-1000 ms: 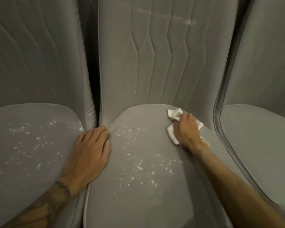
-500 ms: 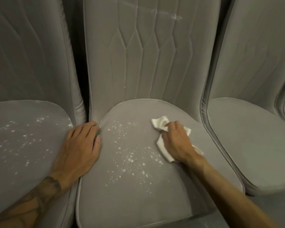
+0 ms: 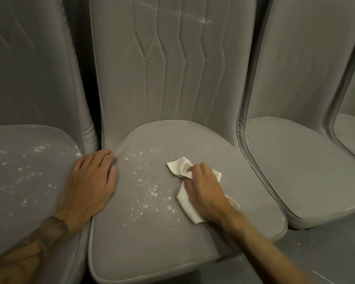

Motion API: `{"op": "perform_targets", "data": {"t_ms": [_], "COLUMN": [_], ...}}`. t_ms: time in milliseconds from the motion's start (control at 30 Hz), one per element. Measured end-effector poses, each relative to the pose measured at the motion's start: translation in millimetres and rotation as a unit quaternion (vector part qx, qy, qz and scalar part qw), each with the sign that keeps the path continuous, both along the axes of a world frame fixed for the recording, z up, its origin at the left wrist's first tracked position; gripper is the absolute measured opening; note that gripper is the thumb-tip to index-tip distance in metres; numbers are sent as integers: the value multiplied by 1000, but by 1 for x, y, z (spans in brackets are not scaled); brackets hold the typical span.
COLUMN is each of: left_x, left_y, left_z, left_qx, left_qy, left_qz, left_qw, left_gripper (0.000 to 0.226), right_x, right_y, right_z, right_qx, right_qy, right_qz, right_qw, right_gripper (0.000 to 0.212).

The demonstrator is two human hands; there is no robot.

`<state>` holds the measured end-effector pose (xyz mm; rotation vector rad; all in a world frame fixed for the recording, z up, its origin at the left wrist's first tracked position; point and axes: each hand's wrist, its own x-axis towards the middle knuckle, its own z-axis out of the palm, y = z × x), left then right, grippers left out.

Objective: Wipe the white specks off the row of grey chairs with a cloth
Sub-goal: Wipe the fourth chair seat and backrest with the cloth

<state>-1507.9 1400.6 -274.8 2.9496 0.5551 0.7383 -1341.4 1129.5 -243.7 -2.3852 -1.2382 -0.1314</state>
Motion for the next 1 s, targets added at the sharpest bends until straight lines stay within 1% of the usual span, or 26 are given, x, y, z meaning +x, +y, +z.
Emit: {"op": "perform_targets", "data": {"t_ms": [33,67,100,167,200,233,267,333,400,433,467,500,567,600,633,667,733,767,800,833,867,933,1000], "left_x": [0,0,0,1,1,1,1,0,-1,-2,-2,-2,-1,-1,-1,-1,-1,-1,0,0,0,-1,-1], "left_y": [0,1,1,1,1,0,-1,-2,-3,-4,-4,-5,-6,-7,-7,-7,-6,-6,-5,-4,-4,-5,-5], "left_z": [0,-1,-1,1,1,2,3,5,7,8,9,10,12,12,12,12,11,10,10,8,8,8,8], "left_qx": [0,1,1,0,-2,-5,-7,-13,-17,-20,-25,-30,-35,-37,-39,-38,-34,-31,-27,-25,-25,-27,-28], "left_qy": [2,3,5,8,9,8,10,16,25,28,29,27,23,22,20,18,18,17,16,16,16,11,10], "left_qz": [0,1,1,4,6,7,8,10,7,6,5,5,6,7,7,6,7,7,6,6,5,6,7], "left_qw": [1000,1000,1000,1000,1000,1000,1000,1000,1000,999,999,999,999,999,999,999,999,999,999,1000,1000,1000,1000], "left_gripper": [36,36,36,34,33,33,32,33,34,35,36,37,36,36,35,35,34,33,33,33,33,33,33], "right_x": [11,24,39,58,57,47,34,10,8,16,27,38,49,44,33,18,-8,-12,-6,7,23,55,66], "right_y": [-8,-17,-26,-39,-39,-35,-29,-20,-23,-27,-32,-37,-41,-36,-29,-21,-15,-17,-20,-22,-23,-21,-11], "right_z": [5,9,13,17,17,15,10,2,4,7,10,12,14,14,13,9,-2,-3,-1,2,3,8,12], "right_qx": [-18,-34,-48,-55,-56,-56,-45,-14,-14,-21,-30,-41,-52,-58,-59,-44,3,4,1,-10,-23,-46,-56], "right_qy": [0,-3,-10,-22,-34,-42,-41,-39,-11,-5,-9,-14,-21,-32,-44,-54,-79,-56,-35,-24,-29,-33,-36], "right_qz": [19,14,-18,-119,-160,-174,-160,-70,3,8,-9,-49,-169,-212,-221,-195,-73,-19,8,11,-10,-98,-171], "right_qw": [1000,999,999,991,985,982,985,997,1000,1000,999,998,984,975,972,978,994,998,999,1000,999,994,983], "right_gripper": [14,16,18,18,16,13,9,7,13,15,17,17,17,16,12,7,1,4,10,15,18,19,16]}}
